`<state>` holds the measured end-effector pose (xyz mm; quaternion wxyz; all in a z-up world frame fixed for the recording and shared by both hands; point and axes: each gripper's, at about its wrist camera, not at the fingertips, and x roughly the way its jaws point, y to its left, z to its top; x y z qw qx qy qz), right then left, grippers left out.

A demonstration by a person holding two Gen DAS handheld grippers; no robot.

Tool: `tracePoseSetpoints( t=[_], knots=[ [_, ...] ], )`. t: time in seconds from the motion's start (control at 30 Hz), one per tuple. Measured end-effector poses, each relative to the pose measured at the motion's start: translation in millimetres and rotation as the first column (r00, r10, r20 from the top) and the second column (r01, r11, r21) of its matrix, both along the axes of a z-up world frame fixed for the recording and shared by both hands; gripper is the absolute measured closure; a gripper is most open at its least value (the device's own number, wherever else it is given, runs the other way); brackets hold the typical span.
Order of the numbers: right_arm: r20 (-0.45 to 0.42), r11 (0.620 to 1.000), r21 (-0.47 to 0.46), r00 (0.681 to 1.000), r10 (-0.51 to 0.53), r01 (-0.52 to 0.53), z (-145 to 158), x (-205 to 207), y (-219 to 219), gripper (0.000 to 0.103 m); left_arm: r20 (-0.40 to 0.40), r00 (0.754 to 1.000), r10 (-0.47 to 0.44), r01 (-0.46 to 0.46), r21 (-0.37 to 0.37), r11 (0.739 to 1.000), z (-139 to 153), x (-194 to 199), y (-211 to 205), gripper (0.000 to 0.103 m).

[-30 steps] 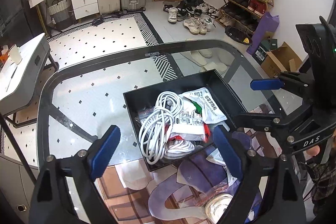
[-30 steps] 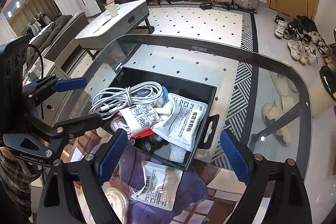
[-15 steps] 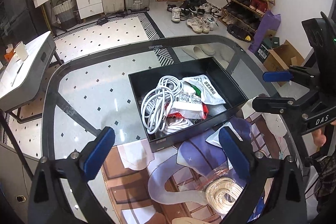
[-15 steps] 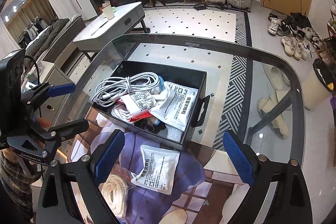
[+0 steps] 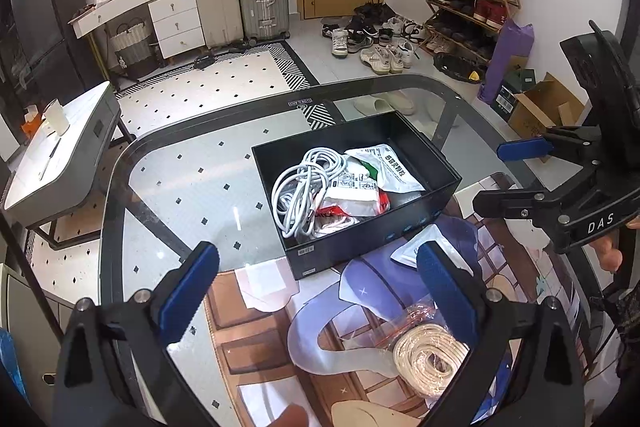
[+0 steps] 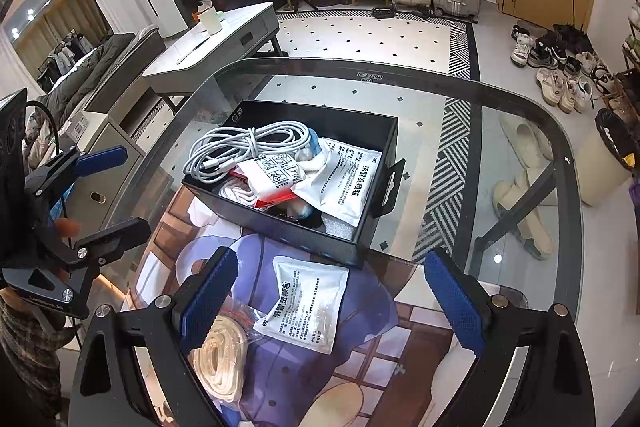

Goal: Organize soft objects
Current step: 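Withdraw both grippers from the box toward the remaining sachet and rope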

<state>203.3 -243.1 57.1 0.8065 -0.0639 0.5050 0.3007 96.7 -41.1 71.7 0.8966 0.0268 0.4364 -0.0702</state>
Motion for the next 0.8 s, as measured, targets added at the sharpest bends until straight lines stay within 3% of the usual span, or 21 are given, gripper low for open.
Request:
tracePoseSetpoints(
  t=[0.8],
  knots=[
    [-0.025,1.0,-0.021,0.999,0.021,-0.021,-15,-15,3,0.007,-0.041,0.998,0.039,-0.04,-0.016,0.999,-20,-24,-6,0.003]
  ],
)
